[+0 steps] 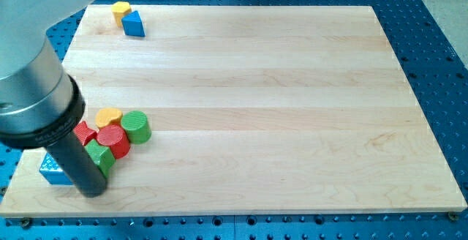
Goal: Push the blue cube in to the green star
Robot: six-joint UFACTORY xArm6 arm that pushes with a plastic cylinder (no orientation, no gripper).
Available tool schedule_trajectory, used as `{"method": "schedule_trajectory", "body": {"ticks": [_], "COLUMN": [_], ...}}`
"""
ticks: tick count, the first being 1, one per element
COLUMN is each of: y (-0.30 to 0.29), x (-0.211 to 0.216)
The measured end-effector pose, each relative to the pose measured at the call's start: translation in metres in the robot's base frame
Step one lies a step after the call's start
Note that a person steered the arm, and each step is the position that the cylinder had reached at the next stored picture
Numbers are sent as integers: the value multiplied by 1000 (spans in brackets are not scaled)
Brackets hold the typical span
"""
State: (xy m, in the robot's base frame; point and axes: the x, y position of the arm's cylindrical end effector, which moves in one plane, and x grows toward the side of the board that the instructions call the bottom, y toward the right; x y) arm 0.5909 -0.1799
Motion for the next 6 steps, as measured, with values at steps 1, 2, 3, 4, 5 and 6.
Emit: {"method": "schedule_trajectory", "body": {"ticks": [1, 2, 3, 4, 5, 6], "y": [10, 45, 23, -28, -69, -56], "x": [-50, 12, 27, 15, 16, -23]}}
